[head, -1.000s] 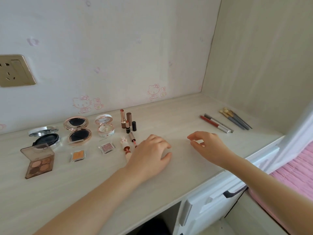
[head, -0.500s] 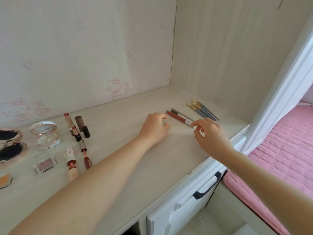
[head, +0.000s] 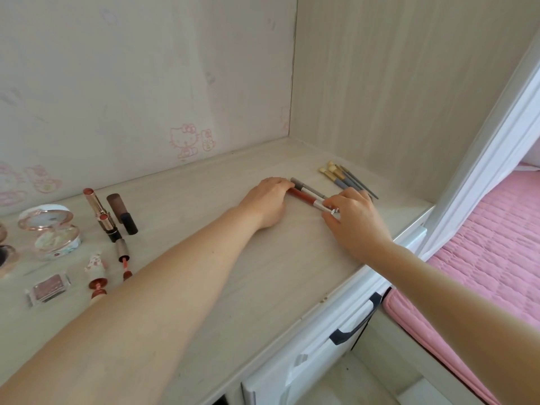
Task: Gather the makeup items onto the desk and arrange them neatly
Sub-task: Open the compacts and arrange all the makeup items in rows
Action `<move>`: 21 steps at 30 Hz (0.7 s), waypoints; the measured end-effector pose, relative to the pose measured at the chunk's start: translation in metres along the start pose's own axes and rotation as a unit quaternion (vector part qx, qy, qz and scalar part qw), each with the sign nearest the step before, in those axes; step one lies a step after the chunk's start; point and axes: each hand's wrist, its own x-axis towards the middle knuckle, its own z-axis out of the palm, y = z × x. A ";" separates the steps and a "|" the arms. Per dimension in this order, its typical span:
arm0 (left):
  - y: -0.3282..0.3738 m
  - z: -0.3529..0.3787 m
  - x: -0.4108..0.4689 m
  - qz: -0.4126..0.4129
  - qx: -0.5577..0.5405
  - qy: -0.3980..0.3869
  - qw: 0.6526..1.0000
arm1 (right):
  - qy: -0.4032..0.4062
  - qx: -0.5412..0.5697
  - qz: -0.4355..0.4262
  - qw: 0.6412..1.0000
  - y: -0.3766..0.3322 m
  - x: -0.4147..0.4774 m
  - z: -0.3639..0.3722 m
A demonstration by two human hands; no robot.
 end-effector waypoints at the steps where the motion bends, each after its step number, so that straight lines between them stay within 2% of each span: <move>1: -0.001 -0.001 -0.001 -0.003 -0.002 0.008 1.000 | 0.000 0.004 -0.003 1.000 -0.001 0.000 0.000; 6: -0.004 -0.007 -0.008 -0.009 0.016 0.012 1.000 | -0.012 0.028 -0.009 0.999 -0.009 0.001 -0.001; 14: -0.004 -0.017 -0.021 0.032 0.074 0.009 0.997 | -0.042 0.016 0.001 0.999 -0.019 -0.003 -0.003; 18: -0.004 -0.024 -0.037 0.053 0.103 0.033 0.993 | -0.027 0.052 -0.006 0.998 -0.025 -0.011 -0.007; 21: -0.007 -0.034 -0.053 0.067 0.082 0.049 0.993 | -0.017 0.099 -0.001 0.995 -0.032 -0.018 -0.012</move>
